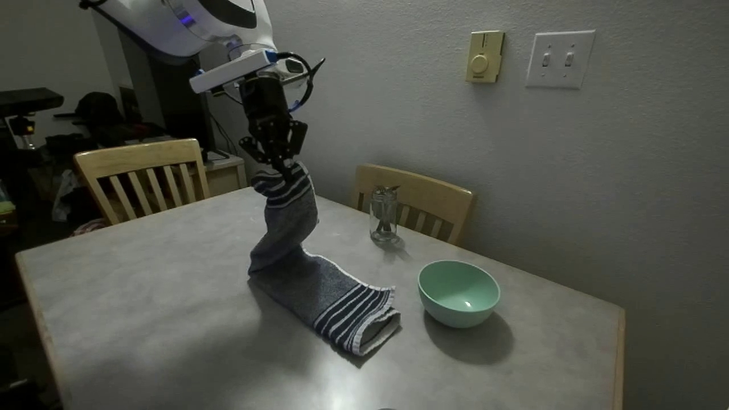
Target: Fold the towel in half from left to right
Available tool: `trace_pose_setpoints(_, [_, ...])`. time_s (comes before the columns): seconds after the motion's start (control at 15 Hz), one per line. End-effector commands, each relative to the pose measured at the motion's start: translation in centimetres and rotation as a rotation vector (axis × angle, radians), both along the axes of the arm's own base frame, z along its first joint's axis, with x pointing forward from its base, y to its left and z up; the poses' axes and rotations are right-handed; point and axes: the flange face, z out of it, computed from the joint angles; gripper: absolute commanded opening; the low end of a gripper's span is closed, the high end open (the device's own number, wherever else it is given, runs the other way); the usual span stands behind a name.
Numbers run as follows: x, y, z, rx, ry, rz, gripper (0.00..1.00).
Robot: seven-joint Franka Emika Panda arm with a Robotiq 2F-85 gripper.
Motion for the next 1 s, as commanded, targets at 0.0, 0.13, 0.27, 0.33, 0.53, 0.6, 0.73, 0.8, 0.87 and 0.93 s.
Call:
trace_pose_setpoints(0.0, [-0.6,-4.7,1.3,0.015,0.010,0.086,0.03])
trace_pose_setpoints(0.13, [-0.3,-8.0,0.9,0.043,0.034,0.131,0.03])
trace_pose_setpoints(0.27, [-0.2,-11.1,-0.1,0.077,0.054,0.171,0.03])
trace_pose_setpoints(0.33, [-0.3,-12.5,-0.6,0.096,0.065,0.187,0.03])
trace_pose_setpoints(0.53, [-0.9,-16.1,-3.1,0.186,0.107,0.213,0.37])
trace_pose_setpoints(0.6, [-1.2,-16.8,-3.8,0.210,0.120,0.218,0.43])
trace_pose_setpoints(0.73, [-1.6,-17.7,-4.6,0.235,0.148,0.231,0.58])
trace_pose_setpoints(0.8, [-1.8,-17.8,-4.8,0.238,0.158,0.236,0.63])
trace_pose_setpoints(0.87, [-1.9,-17.8,-4.9,0.238,0.165,0.240,0.71])
trace_pose_setpoints(0.93, [-1.9,-17.8,-4.9,0.234,0.166,0.245,0.77])
